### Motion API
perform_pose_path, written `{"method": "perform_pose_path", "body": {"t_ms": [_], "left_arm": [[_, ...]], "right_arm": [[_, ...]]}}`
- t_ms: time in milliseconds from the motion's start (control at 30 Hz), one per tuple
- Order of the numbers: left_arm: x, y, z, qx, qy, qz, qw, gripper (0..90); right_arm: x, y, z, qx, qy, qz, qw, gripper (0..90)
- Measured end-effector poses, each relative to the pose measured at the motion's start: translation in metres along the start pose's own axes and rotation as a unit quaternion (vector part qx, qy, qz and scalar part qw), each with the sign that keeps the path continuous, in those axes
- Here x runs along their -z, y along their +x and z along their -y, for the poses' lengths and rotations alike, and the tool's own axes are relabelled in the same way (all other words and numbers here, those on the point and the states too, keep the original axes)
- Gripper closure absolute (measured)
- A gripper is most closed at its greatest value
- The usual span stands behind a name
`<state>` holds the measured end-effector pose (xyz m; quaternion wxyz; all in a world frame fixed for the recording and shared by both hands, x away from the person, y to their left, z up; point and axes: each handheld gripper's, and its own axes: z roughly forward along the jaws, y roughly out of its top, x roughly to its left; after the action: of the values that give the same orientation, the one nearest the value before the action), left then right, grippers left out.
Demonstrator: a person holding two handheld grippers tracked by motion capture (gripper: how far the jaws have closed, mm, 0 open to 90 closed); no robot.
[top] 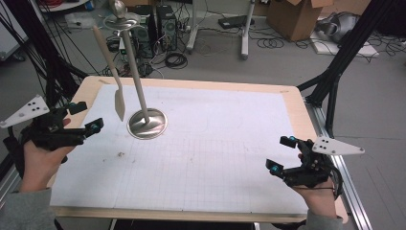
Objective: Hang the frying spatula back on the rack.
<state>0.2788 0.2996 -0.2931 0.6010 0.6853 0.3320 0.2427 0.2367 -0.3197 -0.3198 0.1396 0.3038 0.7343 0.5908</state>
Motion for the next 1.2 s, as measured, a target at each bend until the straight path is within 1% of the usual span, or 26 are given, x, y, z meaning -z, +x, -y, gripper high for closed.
{"method": "perform_pose_path", "body": {"t_ms": [33, 100, 167, 233, 333, 467, 533, 600, 733, 833, 900, 967, 1033, 1133, 1200], "left_arm": [[0.001, -0.002, 0.002, -0.007, 0.002, -0.001, 1.0, 11.8], [0.001, -0.006, 0.005, -0.013, 0.008, 0.001, 0.9999, 11.6], [0.002, -0.009, 0.007, -0.014, 0.007, 0.003, 0.9999, 11.3], [0.003, -0.012, 0.01, -0.014, 0.009, 0.005, 0.9998, 11.0], [0.004, -0.013, 0.013, -0.014, 0.011, 0.006, 0.9998, 10.9], [0.006, -0.013, 0.019, -0.01, 0.007, -0.003, 0.9999, 10.8], [0.007, -0.013, 0.023, -0.008, 0.005, -0.016, 0.9998, 10.3], [0.008, -0.015, 0.026, -0.01, 0.0, -0.023, 0.9997, 10.2], [0.012, -0.015, 0.032, -0.008, 0.0, -0.031, 0.9995, 10.2], [0.015, -0.015, 0.039, -0.003, 0.0, -0.029, 0.9996, 10.2], [0.016, -0.016, 0.044, -0.005, 0.004, -0.034, 0.9994, 10.2], [0.016, -0.015, 0.047, -0.002, 0.007, -0.033, 0.9994, 10.2], [0.015, -0.015, 0.049, 0.003, 0.01, -0.036, 0.9993, 10.2], [0.013, -0.016, 0.05, 0.001, 0.013, -0.034, 0.9993, 10.3], [0.013, -0.017, 0.05, 0.002, 0.011, -0.035, 0.9993, 10.2]], "right_arm": [[0.0, 0.0, 0.0, 0.0, 0.0, -0.002, 1.0, 1.7], [0.0, 0.001, 0.0, 0.0, -0.001, -0.001, 1.0, 1.7], [-0.001, 0.001, 0.0, 0.004, -0.001, -0.002, 1.0, 1.7], [-0.001, 0.002, 0.0, 0.002, 0.001, -0.004, 1.0, 1.7], [-0.001, 0.002, 0.0, 0.003, -0.001, -0.004, 1.0, 1.7], [0.0, 0.001, 0.0, 0.001, -0.003, -0.004, 1.0, 1.7], [0.001, 0.001, 0.0, 0.003, -0.006, -0.004, 1.0, 1.7], [0.001, 0.001, -0.001, 0.001, -0.006, -0.004, 1.0, 1.7], [0.001, 0.002, -0.001, 0.003, -0.007, -0.004, 1.0, 1.7], [0.0, 0.003, -0.001, 0.004, -0.006, -0.004, 1.0, 1.7], [0.0, 0.002, -0.001, 0.003, -0.004, -0.004, 1.0, 1.7], [-0.001, 0.002, -0.001, 0.006, -0.003, -0.003, 1.0, 1.7], [-0.001, 0.002, -0.001, 0.003, -0.001, -0.003, 1.0, 1.7], [-0.002, 0.002, -0.001, 0.008, 0.0, -0.002, 1.0, 1.7], [-0.002, 0.002, 0.0, 0.004, 0.003, -0.002, 1.0, 1.7]]}}
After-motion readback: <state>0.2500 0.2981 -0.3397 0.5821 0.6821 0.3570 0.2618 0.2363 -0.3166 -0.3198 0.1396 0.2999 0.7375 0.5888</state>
